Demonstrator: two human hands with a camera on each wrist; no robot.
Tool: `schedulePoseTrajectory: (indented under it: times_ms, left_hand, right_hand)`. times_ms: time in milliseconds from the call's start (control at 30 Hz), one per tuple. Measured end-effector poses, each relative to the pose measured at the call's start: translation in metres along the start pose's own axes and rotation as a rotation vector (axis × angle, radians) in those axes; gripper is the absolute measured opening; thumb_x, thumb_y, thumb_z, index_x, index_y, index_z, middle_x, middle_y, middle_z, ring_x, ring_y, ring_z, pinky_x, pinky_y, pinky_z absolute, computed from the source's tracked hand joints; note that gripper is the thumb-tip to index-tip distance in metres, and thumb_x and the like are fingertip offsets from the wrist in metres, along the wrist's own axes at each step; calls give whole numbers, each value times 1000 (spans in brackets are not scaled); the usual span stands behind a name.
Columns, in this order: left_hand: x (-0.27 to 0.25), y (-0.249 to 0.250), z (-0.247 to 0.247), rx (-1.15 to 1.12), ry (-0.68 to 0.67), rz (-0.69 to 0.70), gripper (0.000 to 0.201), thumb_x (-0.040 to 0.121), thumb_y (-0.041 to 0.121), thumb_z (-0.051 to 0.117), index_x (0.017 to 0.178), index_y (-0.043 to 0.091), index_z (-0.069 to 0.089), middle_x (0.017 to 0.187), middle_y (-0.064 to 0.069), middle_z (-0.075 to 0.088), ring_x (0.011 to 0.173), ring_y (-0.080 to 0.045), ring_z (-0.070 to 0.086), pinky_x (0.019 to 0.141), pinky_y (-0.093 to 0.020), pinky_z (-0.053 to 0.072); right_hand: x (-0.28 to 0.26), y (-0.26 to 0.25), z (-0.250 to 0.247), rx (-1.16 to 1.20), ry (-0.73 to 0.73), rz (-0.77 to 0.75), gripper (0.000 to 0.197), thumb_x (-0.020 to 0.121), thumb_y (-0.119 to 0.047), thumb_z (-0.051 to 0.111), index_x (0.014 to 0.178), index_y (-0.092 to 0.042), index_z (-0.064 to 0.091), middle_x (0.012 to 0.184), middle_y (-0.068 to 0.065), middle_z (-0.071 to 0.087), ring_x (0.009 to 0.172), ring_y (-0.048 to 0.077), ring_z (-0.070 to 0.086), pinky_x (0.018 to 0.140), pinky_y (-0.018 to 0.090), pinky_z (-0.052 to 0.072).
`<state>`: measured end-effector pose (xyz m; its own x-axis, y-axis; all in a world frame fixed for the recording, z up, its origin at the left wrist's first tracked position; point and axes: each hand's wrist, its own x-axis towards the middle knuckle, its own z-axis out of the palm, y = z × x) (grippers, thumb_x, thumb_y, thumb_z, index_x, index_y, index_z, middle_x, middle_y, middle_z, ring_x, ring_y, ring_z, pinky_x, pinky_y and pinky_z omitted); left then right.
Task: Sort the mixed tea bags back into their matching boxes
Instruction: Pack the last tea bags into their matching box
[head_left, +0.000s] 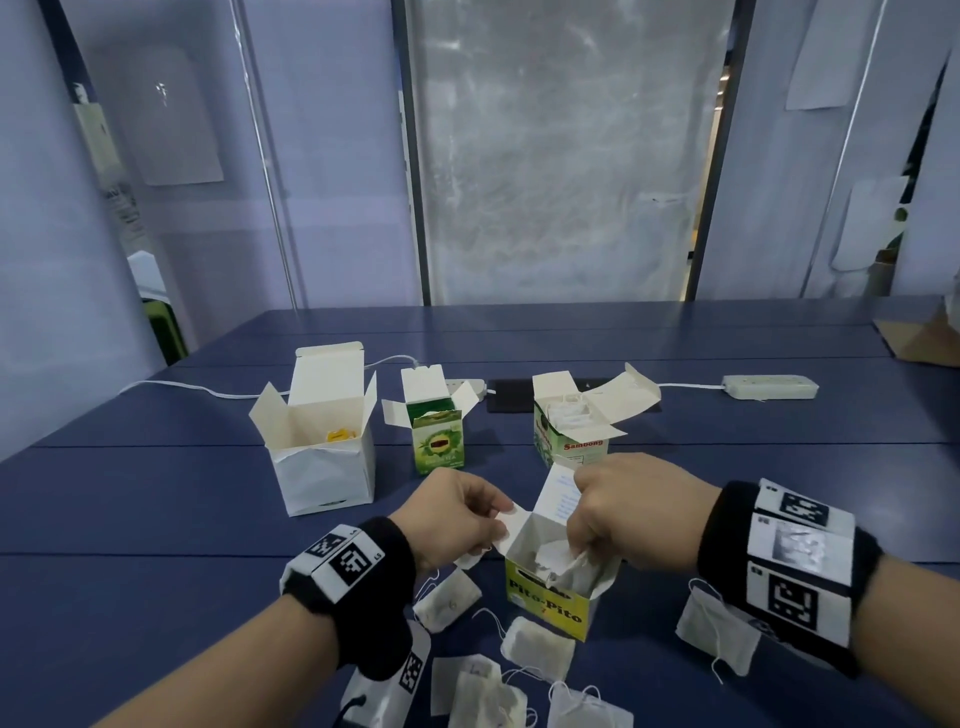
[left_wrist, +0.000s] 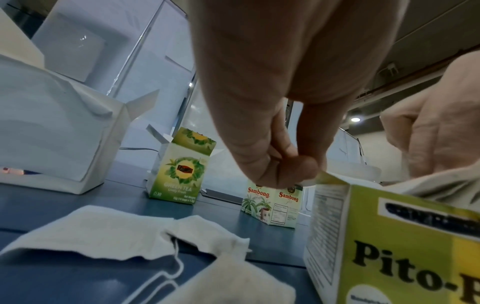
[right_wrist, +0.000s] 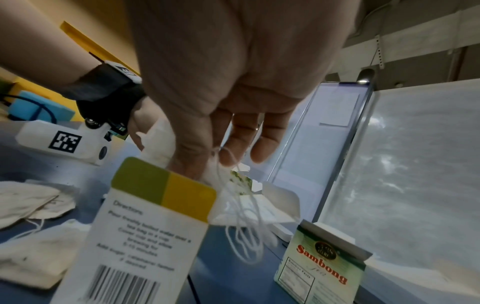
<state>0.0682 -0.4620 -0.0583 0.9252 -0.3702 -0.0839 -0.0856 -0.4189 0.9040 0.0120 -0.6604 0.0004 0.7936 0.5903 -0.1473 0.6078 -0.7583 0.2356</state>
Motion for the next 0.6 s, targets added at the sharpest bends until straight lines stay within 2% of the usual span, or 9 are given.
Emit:
schedulePoseTrajectory:
  times_ms: [133, 300, 400, 500, 600]
  left_hand:
    - [1, -1, 0, 11, -34, 33, 18, 80, -11, 66, 94, 0, 70, 69, -3, 55, 54, -16, 50, 51, -24, 47]
    - [-1, 3, -1, 79, -116, 90, 19, 81, -7, 67, 91, 9, 71, 63, 6, 57, 45, -3, 52, 50, -18, 45]
    - [-1, 4, -1, 88, -135, 92, 21, 82, -7, 66, 89, 11, 71, 64, 5, 57, 47, -5, 51, 51, -19, 45]
    - [-1, 2, 2, 41, -146, 60, 20, 83, -10, 61, 92, 6, 70, 70, -3, 58, 52, -9, 50, 52, -20, 44]
    - [-1, -2, 4, -41, -141, 24, 19, 84, -11, 60, 99, -2, 69, 66, -4, 55, 50, -9, 50, 51, -20, 43]
  right_hand:
    - [5, -2, 0, -18, -26, 40, 28, 86, -11, 55, 104, -26, 70, 91, 3, 61, 84, 26, 56, 61, 29, 33]
    - [18, -9, -2, -41, -64, 69, 22, 86, -14, 54, 99, -22, 70, 85, 5, 63, 78, 28, 57, 62, 30, 43]
    - [27, -17, -2, -106, -80, 3, 25, 89, -16, 56, 109, -24, 68, 92, 7, 65, 83, 32, 61, 70, 34, 53]
    - [34, -20, 2, -99, -66, -32, 25, 94, -23, 53, 115, -26, 67, 102, 12, 66, 90, 34, 63, 74, 36, 52]
    - [36, -19, 9, -38, -80, -23, 28, 96, -34, 50, 119, -29, 66, 107, 11, 67, 95, 33, 63, 77, 36, 51]
